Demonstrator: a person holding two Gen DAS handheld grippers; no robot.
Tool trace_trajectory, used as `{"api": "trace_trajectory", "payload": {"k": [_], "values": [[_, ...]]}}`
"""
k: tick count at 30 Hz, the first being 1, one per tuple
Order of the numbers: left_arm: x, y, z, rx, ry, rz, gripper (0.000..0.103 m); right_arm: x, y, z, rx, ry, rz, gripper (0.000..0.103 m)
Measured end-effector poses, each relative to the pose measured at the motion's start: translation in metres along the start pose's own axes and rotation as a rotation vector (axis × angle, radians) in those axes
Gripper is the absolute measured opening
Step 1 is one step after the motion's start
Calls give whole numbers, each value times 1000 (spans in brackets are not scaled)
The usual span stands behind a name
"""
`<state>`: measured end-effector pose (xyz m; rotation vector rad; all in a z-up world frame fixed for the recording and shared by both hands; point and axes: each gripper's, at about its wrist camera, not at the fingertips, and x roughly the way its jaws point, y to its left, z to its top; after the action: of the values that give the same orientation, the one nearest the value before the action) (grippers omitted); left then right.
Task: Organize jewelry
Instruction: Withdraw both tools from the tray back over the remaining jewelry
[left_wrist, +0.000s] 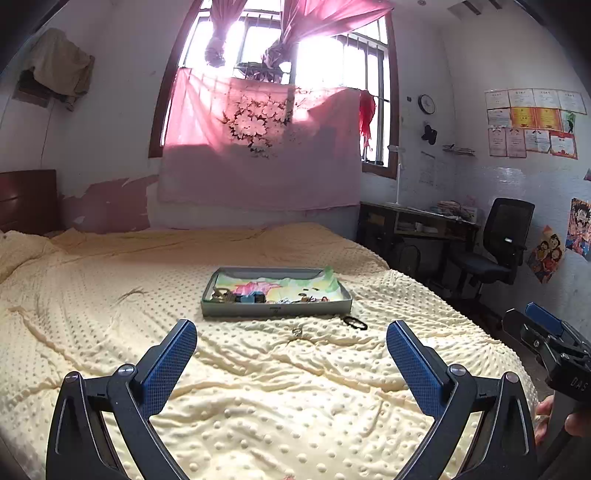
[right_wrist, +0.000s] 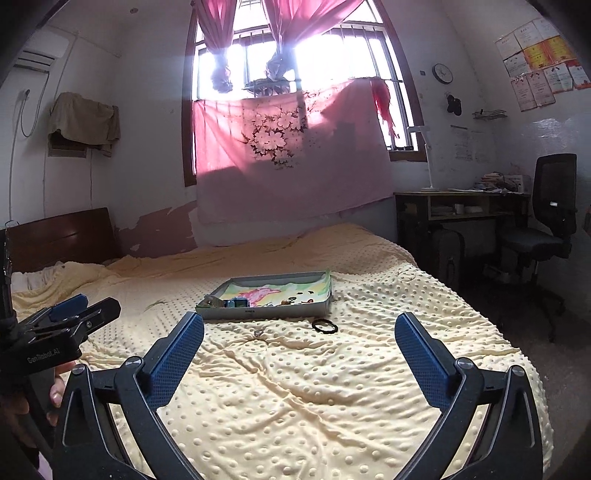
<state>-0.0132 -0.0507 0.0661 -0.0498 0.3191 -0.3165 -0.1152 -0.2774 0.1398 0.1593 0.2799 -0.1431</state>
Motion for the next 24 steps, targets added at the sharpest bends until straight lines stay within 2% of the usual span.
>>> {"api": "trace_trajectory", "payload": {"k": [10,24], "values": [[12,11,-14,-16,51,42,103,23,5,-22,16,42,14,102],[73,11,9,-26,53,51,103,88,-4,1,15,45,-12,102]]}}
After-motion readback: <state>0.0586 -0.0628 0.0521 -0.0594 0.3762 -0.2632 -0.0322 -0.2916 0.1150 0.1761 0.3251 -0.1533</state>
